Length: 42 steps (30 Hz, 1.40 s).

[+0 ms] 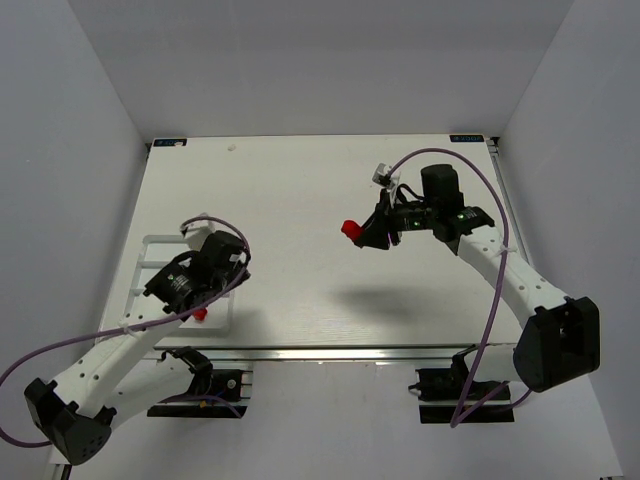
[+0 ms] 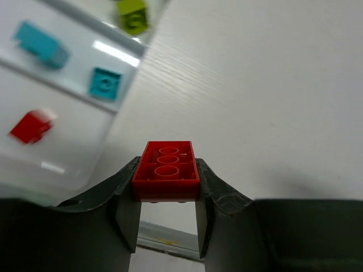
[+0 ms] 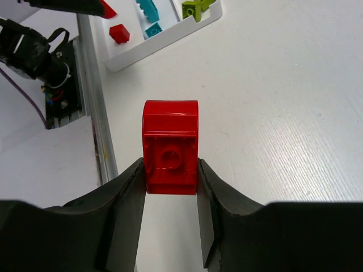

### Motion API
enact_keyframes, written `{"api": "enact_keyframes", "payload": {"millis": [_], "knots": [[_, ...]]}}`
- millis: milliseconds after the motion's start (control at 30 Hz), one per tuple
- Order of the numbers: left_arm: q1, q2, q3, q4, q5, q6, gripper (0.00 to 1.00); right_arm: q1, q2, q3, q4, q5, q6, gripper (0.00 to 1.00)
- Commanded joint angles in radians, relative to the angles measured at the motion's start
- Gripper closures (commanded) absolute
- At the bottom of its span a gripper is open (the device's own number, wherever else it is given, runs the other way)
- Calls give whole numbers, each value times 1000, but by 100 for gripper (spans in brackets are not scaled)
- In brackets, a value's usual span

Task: Sort the legos into containers by color

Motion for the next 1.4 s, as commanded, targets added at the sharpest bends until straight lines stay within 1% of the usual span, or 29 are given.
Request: {"api": "enact_keyframes", "payload": {"millis": [0, 67, 100, 167, 200, 300, 433, 467, 600, 633, 667, 700, 767, 833, 933, 967, 1067, 1167, 1200, 1233, 1267, 1300, 1333, 1367], "knots": [[2, -21, 78, -430, -300, -366, 100, 3, -3, -16, 57, 51, 37, 100], [2, -19, 83, -528, -313, -431, 100, 6, -6, -22, 62, 51, 42, 100], [2, -18, 84, -544, -312, -476, 100, 6, -4, -26, 60, 48, 47, 100], [2, -19, 77, -543, -312, -482, 100, 6, -4, -29, 65, 46, 48, 100], [2, -15, 56, -535, -316, -482, 95, 6, -6, -29, 68, 46, 50, 100], [11, 27, 6, -508, -336, -482, 92, 9, -7, -32, 62, 40, 50, 100], [21, 83, -46, -442, -324, -470, 94, 12, -3, -39, 53, 23, 38, 100], [30, 93, -54, -408, -310, -459, 94, 12, 0, -37, 48, 20, 33, 100], [41, 140, -69, -357, -289, -435, 93, 24, 17, -29, 22, 14, 18, 100], [51, 160, -69, -354, -287, -435, 90, 31, 17, -28, 21, 15, 18, 100], [51, 166, -66, -346, -284, -430, 84, 34, 19, -28, 21, 15, 15, 100], [60, 172, -64, -343, -279, -418, 73, 35, 19, -28, 19, 20, 13, 100], [60, 177, -61, -327, -270, -396, 57, 41, 22, -28, 19, 23, 11, 100], [70, 169, -60, -319, -261, -386, 46, 47, 29, -25, 16, 32, 8, 100], [79, 162, -66, -313, -256, -370, 40, 58, 45, -20, 4, 35, 4, 100], [79, 156, -66, -308, -253, -364, 36, 64, 48, -19, -1, 35, 2, 100], [88, 136, -70, -310, -246, -356, 28, 72, 59, -17, -4, 41, -4, 100], [88, 107, -61, -313, -243, -346, 25, 87, 68, -14, -13, 40, -13, 100], [88, 96, -35, -313, -238, -332, 24, 92, 72, -11, -16, 35, -19, 100], [88, 82, -18, -297, -226, -263, 24, 104, 80, -10, -15, 28, -47, 100], [79, 62, 1, -275, -213, -213, 26, 121, 91, -2, -22, 6, -68, 100], [70, 3, 17, -242, -195, -148, 50, 144, 126, 12, -53, 8, -87, 100], [70, -33, 43, -165, -165, -79, 70, 190, 150, 51, -74, 11, -138, 100], [70, -80, 46, -120, -108, 44, 89, 211, 178, 78, -97, 24, -162, 100]]}}
